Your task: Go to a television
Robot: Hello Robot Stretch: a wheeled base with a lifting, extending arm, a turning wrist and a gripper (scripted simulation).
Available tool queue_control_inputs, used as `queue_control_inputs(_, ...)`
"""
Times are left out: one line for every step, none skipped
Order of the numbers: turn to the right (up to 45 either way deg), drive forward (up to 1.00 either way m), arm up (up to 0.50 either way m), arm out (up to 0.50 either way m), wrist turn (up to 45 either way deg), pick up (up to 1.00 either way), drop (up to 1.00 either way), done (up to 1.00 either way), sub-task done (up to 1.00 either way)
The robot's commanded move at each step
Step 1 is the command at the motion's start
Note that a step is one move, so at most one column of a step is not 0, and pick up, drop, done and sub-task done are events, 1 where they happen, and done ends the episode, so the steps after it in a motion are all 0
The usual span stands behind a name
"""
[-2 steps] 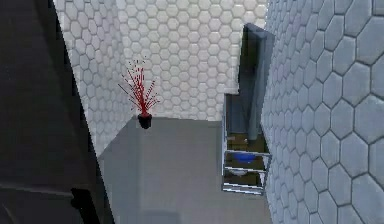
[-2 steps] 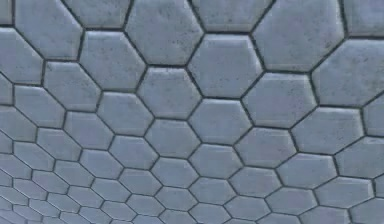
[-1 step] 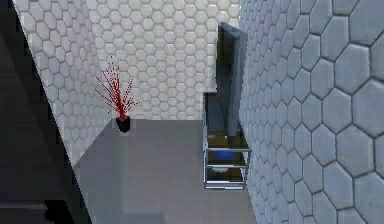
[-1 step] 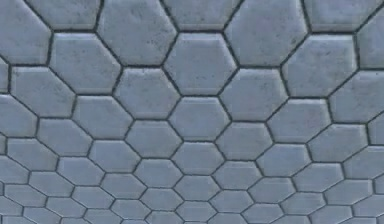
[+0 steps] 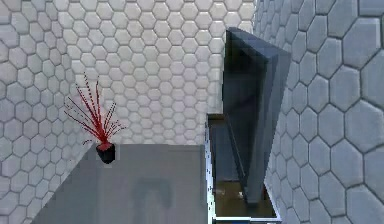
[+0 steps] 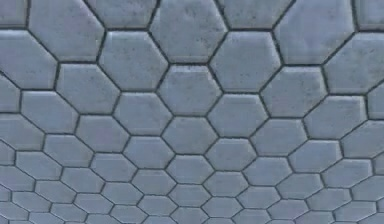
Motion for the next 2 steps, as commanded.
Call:
queue_control_inputs(12.0, 0.00, 0.00, 0.00, 0.0, 0.00, 0.00, 0.00, 0.00)
queue_control_inputs(0.0, 0.00, 0.00, 0.00, 0.0, 0.00, 0.00, 1.00, 0.00)
